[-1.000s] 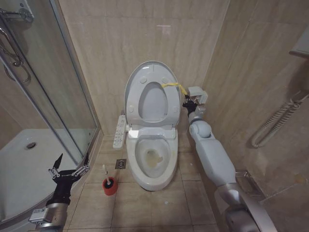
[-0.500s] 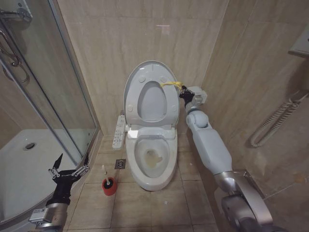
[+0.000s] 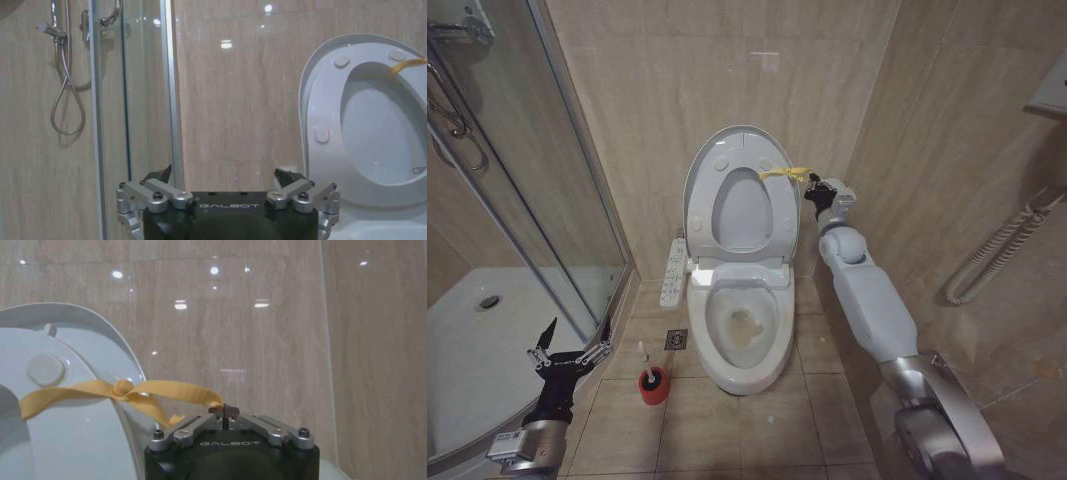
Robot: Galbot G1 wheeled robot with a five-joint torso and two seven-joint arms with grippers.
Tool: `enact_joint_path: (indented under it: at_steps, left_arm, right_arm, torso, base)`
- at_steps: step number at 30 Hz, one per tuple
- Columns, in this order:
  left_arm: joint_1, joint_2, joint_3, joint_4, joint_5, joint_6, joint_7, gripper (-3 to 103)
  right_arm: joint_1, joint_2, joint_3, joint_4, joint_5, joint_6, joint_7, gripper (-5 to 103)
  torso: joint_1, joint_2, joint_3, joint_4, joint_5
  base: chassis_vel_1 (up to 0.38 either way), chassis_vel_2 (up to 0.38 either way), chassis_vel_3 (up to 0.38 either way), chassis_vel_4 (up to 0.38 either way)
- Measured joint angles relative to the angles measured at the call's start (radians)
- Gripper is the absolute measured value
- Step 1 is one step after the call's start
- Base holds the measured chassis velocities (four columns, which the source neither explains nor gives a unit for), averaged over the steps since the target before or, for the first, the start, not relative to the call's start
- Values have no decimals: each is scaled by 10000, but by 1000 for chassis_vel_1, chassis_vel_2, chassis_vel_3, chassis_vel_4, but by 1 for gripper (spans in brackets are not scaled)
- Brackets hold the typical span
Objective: Open the toilet lid, clean the toilet bowl with a toilet brush, close the toilet lid, and flush.
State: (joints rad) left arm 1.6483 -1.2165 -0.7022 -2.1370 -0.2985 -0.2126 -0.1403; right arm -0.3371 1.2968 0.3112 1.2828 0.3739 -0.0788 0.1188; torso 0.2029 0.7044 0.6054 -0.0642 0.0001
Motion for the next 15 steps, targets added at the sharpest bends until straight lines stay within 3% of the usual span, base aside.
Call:
enact_joint_path:
  at_steps: [13,15]
  left_arm:
    - [0,0,0,0,0,0,0,100]
    - [0,0,0,0,0,0,0,100]
  right_arm:
    - [-680,-430,-22,1457,832,-701,261,1]
    - [-776,-427,-72,1595,879,-751,262,5]
  torso:
    - [0,2,-1,0,0]
    - [0,2,-1,1,-1]
  base:
    - [0,0,0,0]
    - [0,0,0,0]
